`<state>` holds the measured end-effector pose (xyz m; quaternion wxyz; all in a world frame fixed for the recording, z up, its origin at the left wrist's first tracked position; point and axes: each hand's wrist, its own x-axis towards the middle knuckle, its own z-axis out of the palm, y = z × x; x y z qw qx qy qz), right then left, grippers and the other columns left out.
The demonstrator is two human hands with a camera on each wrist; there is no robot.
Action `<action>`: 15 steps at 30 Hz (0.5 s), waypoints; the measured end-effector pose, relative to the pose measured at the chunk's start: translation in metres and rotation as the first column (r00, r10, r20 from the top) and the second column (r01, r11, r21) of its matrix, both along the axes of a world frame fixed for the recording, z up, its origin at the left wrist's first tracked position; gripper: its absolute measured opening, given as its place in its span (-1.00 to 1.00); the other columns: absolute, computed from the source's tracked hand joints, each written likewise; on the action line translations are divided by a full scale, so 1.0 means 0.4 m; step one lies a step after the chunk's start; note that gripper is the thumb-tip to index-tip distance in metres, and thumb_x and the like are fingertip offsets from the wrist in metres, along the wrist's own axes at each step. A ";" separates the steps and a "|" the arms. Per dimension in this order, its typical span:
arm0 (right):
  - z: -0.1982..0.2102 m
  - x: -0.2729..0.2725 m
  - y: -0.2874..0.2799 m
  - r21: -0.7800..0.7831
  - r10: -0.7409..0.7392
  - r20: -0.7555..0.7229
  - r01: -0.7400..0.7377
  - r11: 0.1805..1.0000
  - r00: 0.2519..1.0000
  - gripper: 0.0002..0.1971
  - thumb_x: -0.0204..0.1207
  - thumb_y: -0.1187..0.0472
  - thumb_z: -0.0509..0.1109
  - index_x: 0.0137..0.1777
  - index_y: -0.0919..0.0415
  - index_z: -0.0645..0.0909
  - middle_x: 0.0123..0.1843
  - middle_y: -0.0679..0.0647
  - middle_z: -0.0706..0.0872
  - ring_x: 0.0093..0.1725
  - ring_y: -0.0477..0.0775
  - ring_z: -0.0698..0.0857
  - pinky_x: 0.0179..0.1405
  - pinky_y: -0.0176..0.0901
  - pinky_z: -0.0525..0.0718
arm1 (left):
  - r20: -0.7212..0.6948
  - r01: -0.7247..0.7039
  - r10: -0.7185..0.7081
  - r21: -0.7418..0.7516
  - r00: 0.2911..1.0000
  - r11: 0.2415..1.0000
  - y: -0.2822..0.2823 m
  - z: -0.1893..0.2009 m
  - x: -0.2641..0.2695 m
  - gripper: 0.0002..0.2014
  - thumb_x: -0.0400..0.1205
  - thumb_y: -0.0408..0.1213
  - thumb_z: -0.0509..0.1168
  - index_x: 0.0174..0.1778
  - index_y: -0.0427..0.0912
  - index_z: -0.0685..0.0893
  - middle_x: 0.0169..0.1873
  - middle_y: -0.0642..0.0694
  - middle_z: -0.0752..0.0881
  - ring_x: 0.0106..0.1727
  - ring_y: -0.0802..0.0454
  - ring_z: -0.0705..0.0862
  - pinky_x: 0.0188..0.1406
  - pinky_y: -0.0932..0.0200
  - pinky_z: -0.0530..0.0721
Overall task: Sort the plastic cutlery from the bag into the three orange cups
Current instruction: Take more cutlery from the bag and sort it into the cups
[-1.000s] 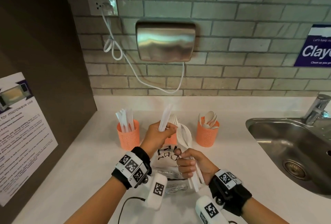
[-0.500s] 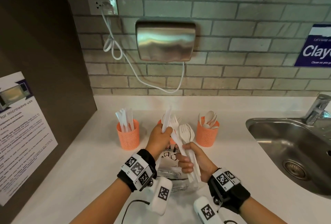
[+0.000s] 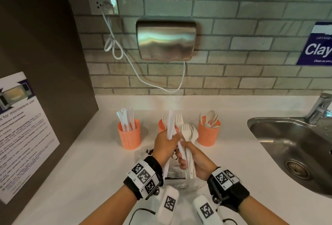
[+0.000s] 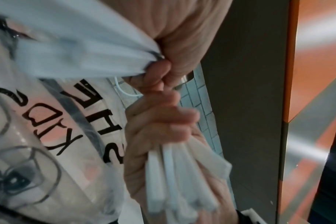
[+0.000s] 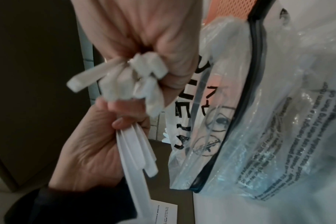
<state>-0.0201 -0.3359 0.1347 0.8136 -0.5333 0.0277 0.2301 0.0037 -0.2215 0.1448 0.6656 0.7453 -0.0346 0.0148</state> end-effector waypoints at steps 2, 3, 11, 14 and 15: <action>0.004 0.001 -0.002 -0.006 0.015 -0.013 -0.015 1.000 1.000 -0.70 0.64 0.11 0.10 -0.12 0.27 0.58 -0.45 0.05 0.70 -0.56 -0.05 0.64 -0.60 -0.30 0.62 | -0.005 -0.040 0.039 -0.057 0.999 0.998 0.006 0.003 0.007 -0.82 0.69 -0.23 0.19 -0.02 -0.28 0.61 -0.49 -0.09 0.66 -0.61 0.18 0.59 -0.56 0.27 0.51; 0.008 0.001 -0.004 -0.006 0.020 -0.014 -0.021 1.000 1.000 -0.69 0.65 0.12 0.11 -0.08 0.30 0.60 -0.39 0.07 0.75 -0.50 -0.01 0.71 -0.54 -0.25 0.70 | -0.008 -0.071 0.070 -0.091 0.998 0.993 0.011 0.005 0.012 -0.81 0.71 -0.25 0.16 0.02 -0.28 0.60 -0.46 -0.09 0.68 -0.58 0.17 0.63 -0.52 0.27 0.56; 0.006 -0.001 -0.006 -0.067 0.056 0.004 -0.055 0.996 0.998 -0.71 0.67 0.16 0.11 0.05 0.34 0.58 -0.26 0.16 0.80 -0.34 0.07 0.81 -0.30 -0.12 0.79 | -0.095 -0.240 0.221 -0.394 0.971 0.887 0.048 0.031 0.049 -0.81 0.74 -0.34 0.07 -0.17 -0.10 0.49 -0.50 -0.07 0.46 -0.52 0.07 0.56 -0.48 0.24 0.57; -0.001 -0.001 -0.001 -0.055 0.012 -0.013 -0.013 0.998 1.000 -0.76 0.67 0.20 0.12 0.03 0.35 0.55 -0.30 0.14 0.76 -0.41 0.05 0.78 -0.42 -0.14 0.78 | -0.110 -0.245 0.221 -0.513 0.969 0.823 0.051 0.047 0.051 -0.89 0.73 -0.32 0.10 -0.11 -0.12 0.46 -0.56 -0.04 0.39 -0.69 0.17 0.49 -0.63 0.27 0.56; -0.002 -0.001 -0.001 -0.039 0.003 -0.023 -0.004 0.999 1.000 -0.77 0.67 0.21 0.12 0.06 0.36 0.54 -0.31 0.14 0.77 -0.40 0.06 0.79 -0.44 -0.13 0.78 | -0.075 -0.246 0.243 -0.530 0.967 0.812 0.051 0.057 0.049 -0.90 0.71 -0.30 0.15 -0.13 -0.14 0.46 -0.59 -0.03 0.39 -0.71 0.18 0.47 -0.67 0.29 0.53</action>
